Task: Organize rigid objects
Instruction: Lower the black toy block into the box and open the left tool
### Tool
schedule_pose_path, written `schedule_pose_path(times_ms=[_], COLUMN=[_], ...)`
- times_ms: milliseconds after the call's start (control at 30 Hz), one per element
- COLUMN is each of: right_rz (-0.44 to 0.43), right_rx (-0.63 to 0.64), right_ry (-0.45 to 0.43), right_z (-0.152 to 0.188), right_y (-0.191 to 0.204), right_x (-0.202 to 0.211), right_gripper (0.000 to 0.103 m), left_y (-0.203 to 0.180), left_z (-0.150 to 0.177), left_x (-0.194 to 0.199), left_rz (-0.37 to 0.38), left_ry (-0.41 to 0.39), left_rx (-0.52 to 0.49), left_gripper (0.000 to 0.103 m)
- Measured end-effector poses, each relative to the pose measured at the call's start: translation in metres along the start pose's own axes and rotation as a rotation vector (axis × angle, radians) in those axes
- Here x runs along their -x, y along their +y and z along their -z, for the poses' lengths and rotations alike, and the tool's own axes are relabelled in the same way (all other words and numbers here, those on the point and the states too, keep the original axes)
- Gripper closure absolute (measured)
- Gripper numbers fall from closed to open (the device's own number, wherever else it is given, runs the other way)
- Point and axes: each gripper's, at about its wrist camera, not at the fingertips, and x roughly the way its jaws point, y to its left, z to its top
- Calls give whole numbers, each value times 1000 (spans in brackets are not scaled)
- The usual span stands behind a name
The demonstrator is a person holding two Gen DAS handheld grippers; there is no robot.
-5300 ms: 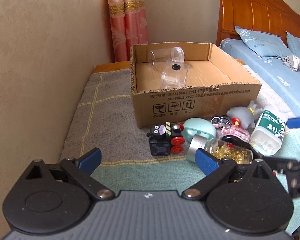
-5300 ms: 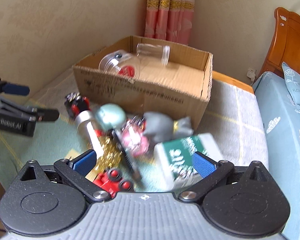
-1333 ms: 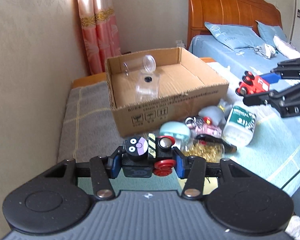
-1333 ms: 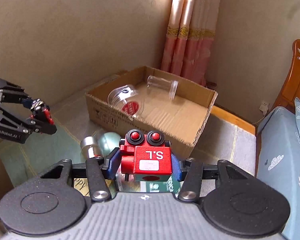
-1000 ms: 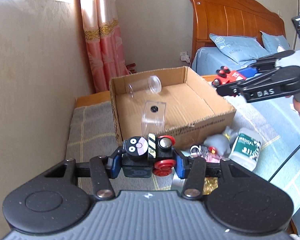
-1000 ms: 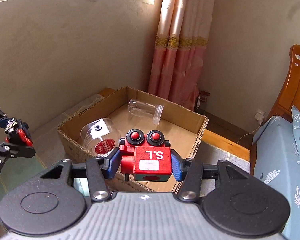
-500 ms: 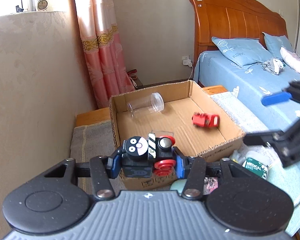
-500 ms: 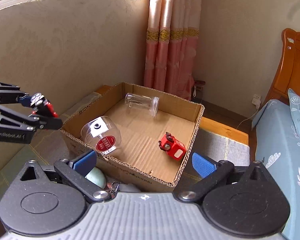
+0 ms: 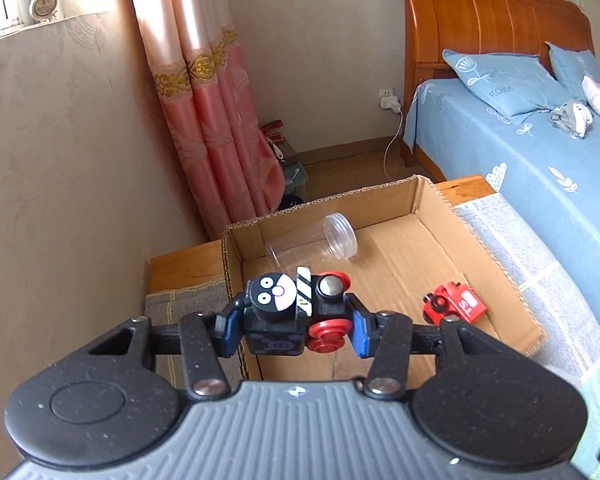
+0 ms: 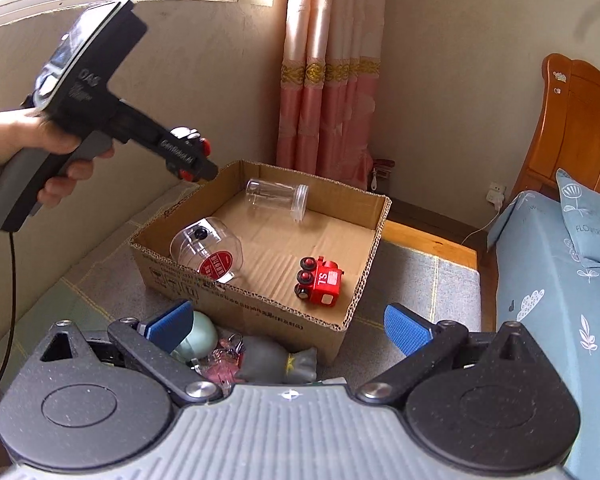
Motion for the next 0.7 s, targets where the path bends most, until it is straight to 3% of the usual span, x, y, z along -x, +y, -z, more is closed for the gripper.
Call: schedule_pose_path(times_ms=[33,100,133,167,233,367,700], right_rz=[1,9,14,19,34,35,28], right_rx=[3,16,23,31,42,31,-30], right_ry=[4,13,12,10,12,20,27], right_z=[2,8,11,14,18,22,28], right_y=[1,4,5,6,7,3,-6], right_x=[1,4,6,9,12,13,9], right_gripper=[0,0,0,0,0,0,0], left_y=[0,1,1,1,-1,-1,-3], left_z=[-4,-10,-12,-14,-12,-5,11], left_x=[-6,-15,-19,-22,-23,-16,12], left_rz=[-11,-28,-48,-81,-136,-91,-90], left_ry=[2,2,-1,-11,-25,-23,-54], left_rx=[3,9,15,15,2,6,0], left_gripper=[52,37,22,13,13,13,9])
